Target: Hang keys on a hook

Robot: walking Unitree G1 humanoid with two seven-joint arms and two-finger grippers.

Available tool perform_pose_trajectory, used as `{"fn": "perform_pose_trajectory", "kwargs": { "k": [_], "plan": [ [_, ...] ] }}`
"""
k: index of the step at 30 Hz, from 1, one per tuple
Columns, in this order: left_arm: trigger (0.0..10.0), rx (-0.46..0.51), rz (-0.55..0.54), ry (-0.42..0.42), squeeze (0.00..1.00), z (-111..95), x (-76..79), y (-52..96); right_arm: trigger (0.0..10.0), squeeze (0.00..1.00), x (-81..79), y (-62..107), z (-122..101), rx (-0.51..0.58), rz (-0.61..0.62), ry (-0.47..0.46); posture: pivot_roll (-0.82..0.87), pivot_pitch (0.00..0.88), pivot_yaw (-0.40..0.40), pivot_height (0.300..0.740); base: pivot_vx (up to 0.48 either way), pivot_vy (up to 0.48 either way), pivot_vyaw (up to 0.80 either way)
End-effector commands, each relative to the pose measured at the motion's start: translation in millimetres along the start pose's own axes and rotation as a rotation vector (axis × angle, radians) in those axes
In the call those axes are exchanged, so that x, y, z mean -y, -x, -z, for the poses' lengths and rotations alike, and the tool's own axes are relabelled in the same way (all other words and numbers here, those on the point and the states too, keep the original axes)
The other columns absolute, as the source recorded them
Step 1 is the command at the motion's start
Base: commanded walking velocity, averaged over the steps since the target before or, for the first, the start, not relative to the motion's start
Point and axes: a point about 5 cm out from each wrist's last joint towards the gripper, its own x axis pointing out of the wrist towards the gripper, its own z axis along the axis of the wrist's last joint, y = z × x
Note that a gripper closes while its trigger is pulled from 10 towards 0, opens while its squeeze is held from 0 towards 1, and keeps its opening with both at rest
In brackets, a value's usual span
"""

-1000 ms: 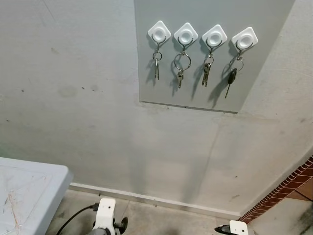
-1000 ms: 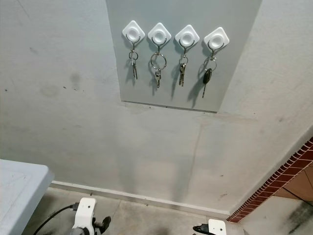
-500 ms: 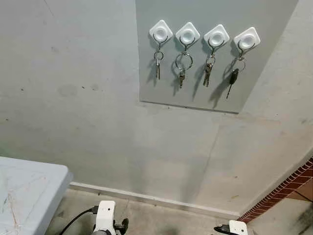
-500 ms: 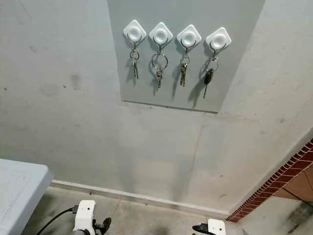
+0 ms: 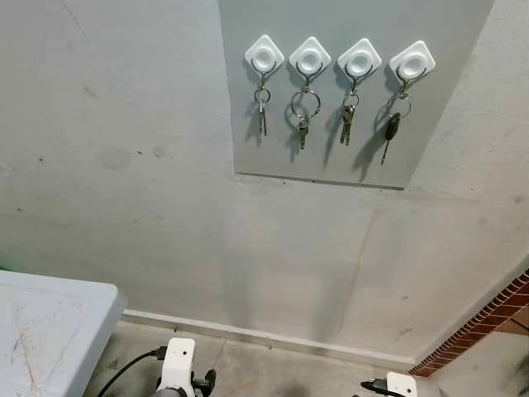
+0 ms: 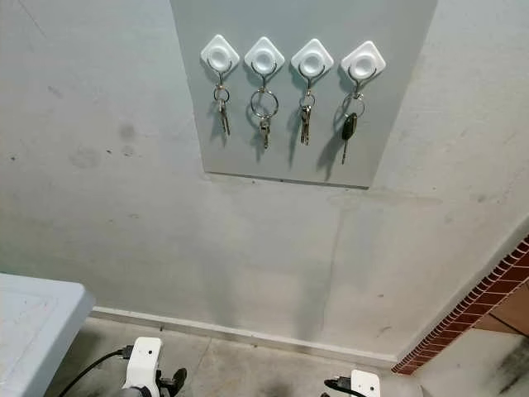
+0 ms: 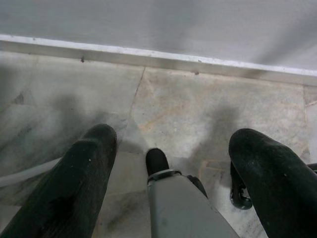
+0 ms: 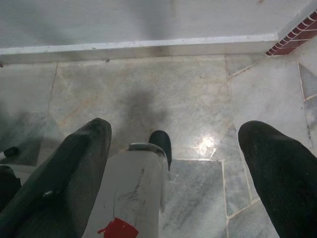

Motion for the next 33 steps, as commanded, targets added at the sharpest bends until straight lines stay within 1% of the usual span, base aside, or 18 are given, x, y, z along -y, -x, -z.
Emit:
{"fn": "perform_pose_trajectory", "kwargs": {
  "k": [1, 11, 33],
  "plan": [
    [10.0, -0.006, -0.006, -0.013, 0.0, -1.5, -4.3, 0.1, 10.0, 0.0, 0.6, -0.5, -2.0, 0.007, 0.008, -0.018, -0.09, 0.0, 0.052, 0.74, 0.0, 0.0, 0.0],
    [10.0, -0.005, -0.009, 0.017, 0.0, -0.4, -1.6, -0.2, 10.0, 0.0, 1.8, -1.6, -5.8, 0.007, -0.001, 0.006, -0.07, 0.0, 0.026, 0.74, 0.0, 0.0, 0.0],
    [10.0, 0.002, -0.003, 0.047, 0.0, -1.0, -0.1, -0.4, 10.0, 0.0, 3.6, -1.4, -5.2, -0.001, 0.005, 0.011, -0.07, 0.0, 0.017, 0.74, 0.0, 0.0, 0.0]
  ]
}}
